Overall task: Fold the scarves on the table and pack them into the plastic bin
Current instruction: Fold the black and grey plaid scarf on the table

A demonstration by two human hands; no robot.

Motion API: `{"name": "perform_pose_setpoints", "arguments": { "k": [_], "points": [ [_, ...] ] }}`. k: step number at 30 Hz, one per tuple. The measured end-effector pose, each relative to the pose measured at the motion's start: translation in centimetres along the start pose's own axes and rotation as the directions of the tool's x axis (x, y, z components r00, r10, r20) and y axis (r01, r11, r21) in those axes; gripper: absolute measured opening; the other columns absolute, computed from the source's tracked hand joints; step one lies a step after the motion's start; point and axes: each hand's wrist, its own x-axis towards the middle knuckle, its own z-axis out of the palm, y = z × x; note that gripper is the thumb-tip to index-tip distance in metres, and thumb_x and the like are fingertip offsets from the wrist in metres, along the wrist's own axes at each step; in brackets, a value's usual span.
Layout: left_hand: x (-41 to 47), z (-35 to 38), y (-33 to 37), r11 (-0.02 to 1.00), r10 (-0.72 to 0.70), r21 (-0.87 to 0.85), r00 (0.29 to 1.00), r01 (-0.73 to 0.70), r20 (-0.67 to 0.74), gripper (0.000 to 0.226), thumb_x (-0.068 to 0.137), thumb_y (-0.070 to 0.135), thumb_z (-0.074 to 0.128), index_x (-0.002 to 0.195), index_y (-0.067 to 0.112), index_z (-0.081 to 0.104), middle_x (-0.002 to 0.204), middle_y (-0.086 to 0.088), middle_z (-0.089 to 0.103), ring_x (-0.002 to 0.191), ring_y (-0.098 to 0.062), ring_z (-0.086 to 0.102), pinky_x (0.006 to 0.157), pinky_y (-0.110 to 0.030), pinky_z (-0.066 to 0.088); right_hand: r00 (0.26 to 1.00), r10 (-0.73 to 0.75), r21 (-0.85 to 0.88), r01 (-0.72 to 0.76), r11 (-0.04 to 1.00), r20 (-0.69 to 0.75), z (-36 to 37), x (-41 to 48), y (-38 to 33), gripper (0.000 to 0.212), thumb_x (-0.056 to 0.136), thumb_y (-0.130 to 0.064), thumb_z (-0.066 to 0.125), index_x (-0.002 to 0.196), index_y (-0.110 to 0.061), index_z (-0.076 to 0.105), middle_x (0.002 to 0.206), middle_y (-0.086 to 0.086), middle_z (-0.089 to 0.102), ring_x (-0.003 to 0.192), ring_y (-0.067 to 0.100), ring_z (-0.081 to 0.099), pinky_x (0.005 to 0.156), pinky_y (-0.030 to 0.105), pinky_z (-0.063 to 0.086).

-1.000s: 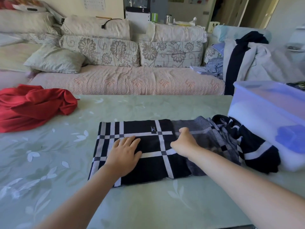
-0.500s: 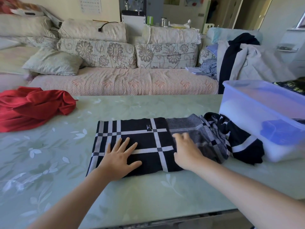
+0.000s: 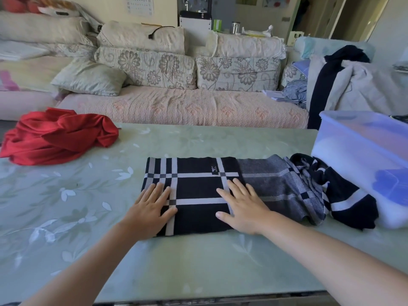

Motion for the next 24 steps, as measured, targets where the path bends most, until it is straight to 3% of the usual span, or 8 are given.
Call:
{"name": "perform_pose_setpoints", "arguments": {
  "k": [2,5,9,12,15,19,22,24],
  "points": [
    [-0.5,-0.2,-1.2,1.0,0.0,0.011,1.0,0.0,0.01,0.098,0.076,0.081,-0.012,0.156,0.025,-0.009,0.161,0.001,-0.019,0.147,-0.015,-0.023,0.123,-0.037,-0.006,0.996,-0.054,0.045,0.057,0.997,-0.064,-0.5,1.1,-2.2,0.07,0.098,-0.063,0.025,0.159,-0.031,0.007,0.167,0.004,-0.009,0.152,0.019,-0.018,0.123,0.047,-0.006],
    [-1.3,-1.0,-2.6,0.998,-0.047,-0.043,0.999,0.048,0.013,0.077,0.096,0.066,0.017,0.157,0.024,-0.003,0.163,0.006,-0.012,0.149,-0.01,-0.015,0.123,-0.035,-0.002,0.984,-0.11,0.113,0.127,0.985,-0.139,-1.5,3.8,-6.0,0.059,0.103,-0.049,0.03,0.157,-0.027,0.019,0.167,0.001,0.002,0.153,0.017,-0.006,0.124,0.042,-0.001],
    [-2.2,-3.0,-4.2,0.998,-0.04,-0.042,0.995,0.037,-0.091,0.054,0.1,0.052,0.036,0.148,0.028,0.037,0.156,0.009,0.03,0.142,-0.014,0.027,0.115,-0.034,0.021,0.97,-0.213,0.115,0.226,0.967,-0.121,-3.4,9.3,-10.6,0.052,0.104,-0.014,0.035,0.155,-0.023,0.028,0.164,-0.001,0.019,0.149,0.021,0.02,0.119,0.04,0.02],
    [-2.7,-3.8,-5.1,0.998,-0.046,0.045,0.987,0.054,-0.155,0.05,0.097,0.053,0.039,0.139,0.027,0.046,0.139,0.005,0.048,0.128,-0.019,0.039,0.106,-0.034,0.03,0.956,-0.26,0.017,0.265,0.964,-0.139,-5.5,13.5,-13.3,0.065,0.097,0.006,0.037,0.155,-0.023,0.031,0.164,0.0,0.02,0.144,0.027,0.029,0.107,0.045,0.039],
    [-2.4,-3.8,-5.4,0.993,-0.047,0.097,0.989,0.061,-0.143,0.054,0.096,0.056,0.037,0.138,0.023,0.044,0.135,0.001,0.047,0.124,-0.022,0.039,0.104,-0.035,0.033,0.933,-0.325,-0.13,0.307,0.943,-0.153,-6.8,17.3,-15.4,0.074,0.092,0.012,0.043,0.155,-0.024,0.03,0.164,-0.001,0.019,0.14,0.03,0.035,0.096,0.045,0.048],
    [-1.7,-3.7,-5.9,0.994,-0.041,0.098,0.988,0.056,-0.146,0.058,0.093,0.06,0.038,0.135,0.021,0.045,0.131,0.0,0.046,0.12,-0.022,0.039,0.103,-0.035,0.033,0.914,-0.403,-0.274,0.377,0.885,-0.046,-6.5,21.8,-16.4,0.082,0.087,0.016,0.041,0.154,-0.032,0.032,0.165,-0.005,0.02,0.132,0.03,0.048,0.092,0.042,0.05],
    [-1.4,-3.6,-6.1,0.992,-0.071,0.091,0.987,0.084,-0.143,0.063,0.09,0.063,0.04,0.134,0.019,0.046,0.129,-0.001,0.047,0.119,-0.022,0.038,0.102,-0.034,0.033,0.892,-0.451,-0.242,0.431,0.869,-0.029,-5.7,23.8,-16.2,0.073,0.088,0.01,0.047,0.146,-0.033,0.047,0.155,-0.008,0.041,0.127,0.022,0.053,0.094,0.032,0.047],
    [-1.2,-3.5,-6.1,0.99,-0.087,0.095,0.986,0.101,-0.14,0.063,0.089,0.064,0.041,0.131,0.018,0.048,0.127,-0.001,0.047,0.117,-0.022,0.038,0.1,-0.033,0.033,0.906,-0.415,-0.157,0.399,0.904,-0.087,-5.7,24.9,-16.2,0.056,0.09,0.006,0.049,0.132,-0.029,0.063,0.135,-0.002,0.062,0.118,0.023,0.059,0.095,0.035,0.049]
  ]
}}
